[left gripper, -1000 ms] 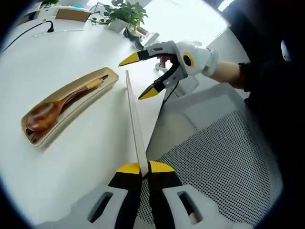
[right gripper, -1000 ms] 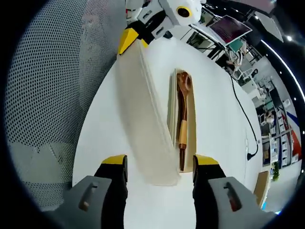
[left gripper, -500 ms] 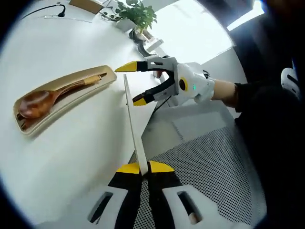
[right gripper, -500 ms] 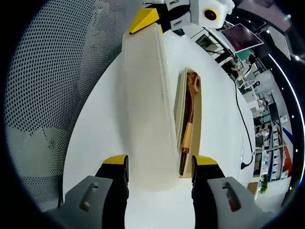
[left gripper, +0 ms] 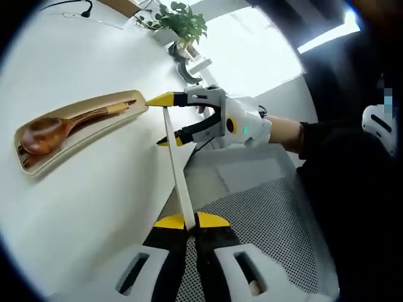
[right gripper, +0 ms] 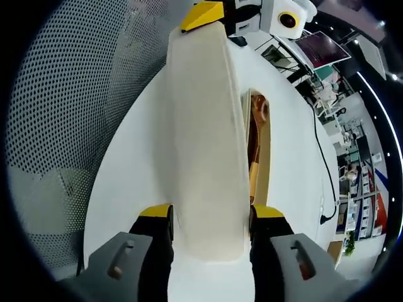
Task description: Arrange the utensils inside the cutlery case until each visible utensil rests in its matching compartment.
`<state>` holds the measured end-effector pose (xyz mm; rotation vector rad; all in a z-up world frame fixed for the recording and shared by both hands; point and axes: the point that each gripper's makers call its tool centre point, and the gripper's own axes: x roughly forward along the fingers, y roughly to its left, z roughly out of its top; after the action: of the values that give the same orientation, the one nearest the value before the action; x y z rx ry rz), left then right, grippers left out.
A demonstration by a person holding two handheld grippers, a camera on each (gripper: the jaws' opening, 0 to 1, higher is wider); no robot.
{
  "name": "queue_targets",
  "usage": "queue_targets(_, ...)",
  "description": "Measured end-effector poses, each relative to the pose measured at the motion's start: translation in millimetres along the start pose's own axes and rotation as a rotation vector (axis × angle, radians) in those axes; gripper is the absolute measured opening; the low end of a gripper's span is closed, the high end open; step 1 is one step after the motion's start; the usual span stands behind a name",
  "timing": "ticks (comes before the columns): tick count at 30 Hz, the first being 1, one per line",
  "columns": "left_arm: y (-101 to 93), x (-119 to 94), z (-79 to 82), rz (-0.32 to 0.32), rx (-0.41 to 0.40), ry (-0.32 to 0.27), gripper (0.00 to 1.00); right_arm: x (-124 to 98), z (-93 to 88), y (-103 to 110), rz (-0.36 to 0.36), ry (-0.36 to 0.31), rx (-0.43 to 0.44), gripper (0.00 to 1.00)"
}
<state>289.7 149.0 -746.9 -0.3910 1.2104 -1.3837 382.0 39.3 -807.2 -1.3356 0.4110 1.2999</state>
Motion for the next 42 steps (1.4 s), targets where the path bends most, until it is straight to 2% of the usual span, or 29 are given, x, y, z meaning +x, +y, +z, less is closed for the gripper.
queue_targets(4, -1.6, -2.9, 1.4, -0.017, -0.017, -0.006, 0.03, -1.3, 0.8, 1.2, 0.018, -0.004, 0.009, 0.41)
queue_targets(7, 1.5, -5.7, 2.7, -0.005, -0.018, -0.018, 0.03, -1.8, 1.5, 1.4, 0.02, -0.001, 0.012, 0.41)
queue_targets(11, 9.5, -12.1, 19.8, 0.013, -0.056, -0.132, 0.03, -0.6, -3.3, 1.7, 0.044, 0.029, 0.061, 0.4)
queue_targets(17, 19.8, -23.3, 34.0, 0.037, -0.07, -0.218, 0.04, -0.6, -6.5, -5.6, 0.059, 0.032, 0.115, 0.39)
queue_targets(24, 37.9, -42.7, 59.8, 0.109, -0.09, -0.351, 0.05, 2.5, -6.3, -17.6, 0.083, 0.022, 0.218, 0.39)
queue_targets(26, 46.2, -47.0, 65.5, 0.159, -0.088, -0.376, 0.07, 6.0, -6.0, -19.5, 0.1, 0.021, 0.261, 0.39)
queue_targets(30, 53.5, -54.0, 73.1, 0.198, -0.1, -0.405, 0.09, 10.0, -3.4, -25.3, 0.124, 0.025, 0.291, 0.38)
queue_targets(34, 71.9, -60.7, 73.1, 0.295, -0.106, -0.422, 0.12, 15.8, -1.6, -32.6, 0.146, 0.021, 0.309, 0.38)
queue_targets(37, 76.8, -61.3, 74.8, 0.295, -0.128, -0.438, 0.13, 23.0, -2.7, -32.9, 0.202, 0.049, 0.326, 0.38)
queue_targets(42, 85.8, -69.2, 83.3, 0.351, -0.128, -0.453, 0.15, 26.6, -4.8, -43.4, 0.221, 0.058, 0.336, 0.38)
